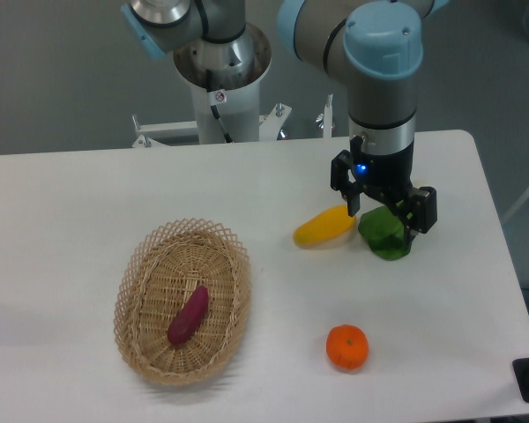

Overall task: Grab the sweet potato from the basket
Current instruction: 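Move the open gripper from the vegetables over the wicker basket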

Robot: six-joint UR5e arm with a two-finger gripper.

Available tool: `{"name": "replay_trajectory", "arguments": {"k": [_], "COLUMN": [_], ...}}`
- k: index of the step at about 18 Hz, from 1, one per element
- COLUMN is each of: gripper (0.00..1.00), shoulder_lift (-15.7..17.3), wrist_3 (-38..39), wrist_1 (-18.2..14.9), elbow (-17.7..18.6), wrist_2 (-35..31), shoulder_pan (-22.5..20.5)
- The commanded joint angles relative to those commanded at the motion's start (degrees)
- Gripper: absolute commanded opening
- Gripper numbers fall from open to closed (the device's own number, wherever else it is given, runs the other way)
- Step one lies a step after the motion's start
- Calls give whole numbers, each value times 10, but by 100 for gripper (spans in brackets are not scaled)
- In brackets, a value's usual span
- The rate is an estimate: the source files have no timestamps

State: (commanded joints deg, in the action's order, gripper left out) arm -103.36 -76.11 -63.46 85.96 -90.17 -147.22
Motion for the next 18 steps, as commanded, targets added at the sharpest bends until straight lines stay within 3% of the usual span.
{"name": "replay_trajectory", "arguments": {"k": [6, 8, 11, 13, 18], "gripper": [100, 100, 100, 100, 100], "shoulder_lift": [1, 1, 0, -6, -16], "wrist_3": [5, 12, 113, 207, 358], "wrist_1": [1, 13, 82, 108, 127], "elbow": [10, 35, 80, 104, 134], "wrist_2": [0, 3, 4, 4, 3], "shoulder_pan": [15, 26, 57, 79, 143]}}
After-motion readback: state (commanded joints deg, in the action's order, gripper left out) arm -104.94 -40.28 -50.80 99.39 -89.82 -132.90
